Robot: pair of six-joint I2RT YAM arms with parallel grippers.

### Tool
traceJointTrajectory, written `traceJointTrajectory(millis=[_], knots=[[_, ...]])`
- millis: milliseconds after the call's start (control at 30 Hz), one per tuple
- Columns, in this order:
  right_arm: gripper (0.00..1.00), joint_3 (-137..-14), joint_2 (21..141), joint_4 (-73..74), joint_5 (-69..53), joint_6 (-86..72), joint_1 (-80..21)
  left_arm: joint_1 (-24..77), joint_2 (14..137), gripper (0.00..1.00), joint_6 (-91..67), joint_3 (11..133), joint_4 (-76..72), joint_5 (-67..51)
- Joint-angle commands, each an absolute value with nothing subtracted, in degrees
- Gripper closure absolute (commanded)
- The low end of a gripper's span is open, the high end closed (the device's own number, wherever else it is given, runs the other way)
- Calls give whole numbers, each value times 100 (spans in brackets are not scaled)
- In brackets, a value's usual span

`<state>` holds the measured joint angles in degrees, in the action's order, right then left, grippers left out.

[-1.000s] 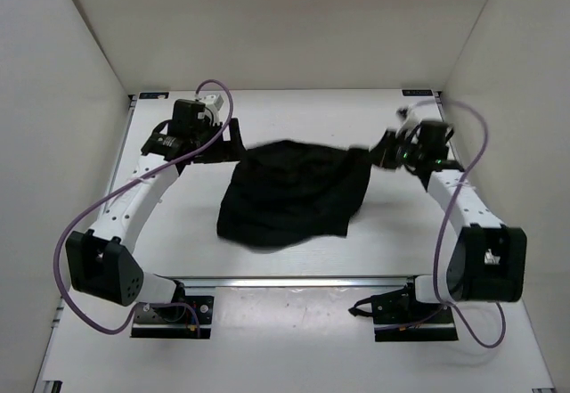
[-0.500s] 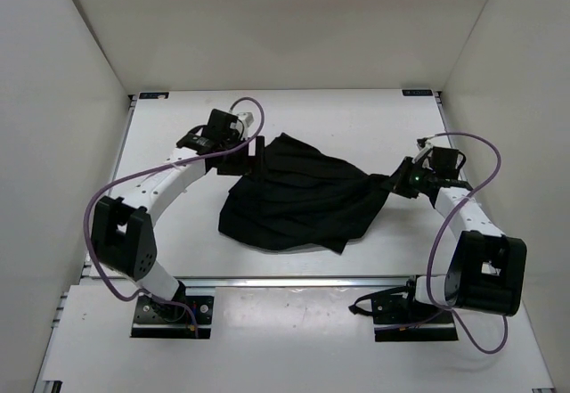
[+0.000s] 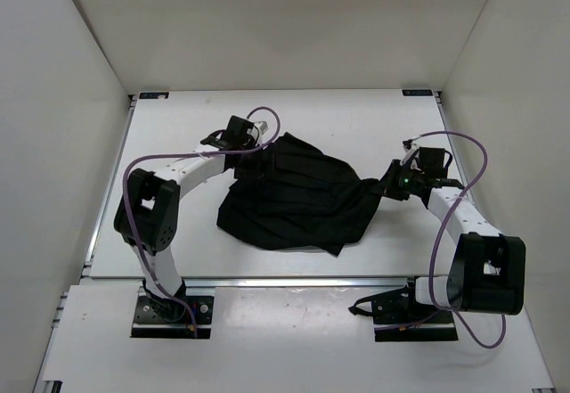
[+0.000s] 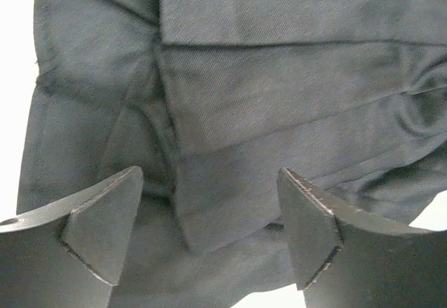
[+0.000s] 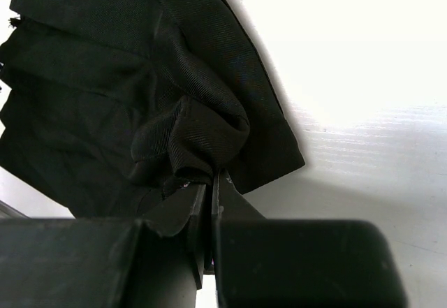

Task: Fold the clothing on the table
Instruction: Flatten the skirt out

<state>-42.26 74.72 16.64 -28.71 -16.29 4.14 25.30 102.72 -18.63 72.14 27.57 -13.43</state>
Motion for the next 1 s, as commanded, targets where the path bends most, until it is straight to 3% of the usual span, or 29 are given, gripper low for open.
traceJointTrajectory(millis=[0, 400, 567, 633, 733, 867, 967], knots=[[100, -4219, 7313, 1521, -2953, -1591, 413, 2479, 10239, 14, -1933, 7312, 2154, -1784], [100, -4412, 7470, 1582, -2891, -1591, 519, 2531, 10661, 42, -1951, 7603, 2250, -1898], [100, -4430, 7558, 1573, -2918, -1599, 483, 2558, 10626, 40, -1951, 7515, 2328, -1881], [100, -4447, 7567, 1608, -2918, -1547, 431, 2575, 10644, 20, -1916, 7541, 2407, -1706], [100, -4438, 7585, 1608, -2909, -1538, 431, 2610, 10600, 16, -1846, 7506, 2540, -1381], [100, -4430, 7559, 1617, -2909, -1529, 483, 2593, 10661, 23, -1837, 7524, 2488, -1379], [99, -4465, 7550, 1600, -2892, -1564, 483, 2619, 10740, 38, -1854, 7594, 2513, -1397]])
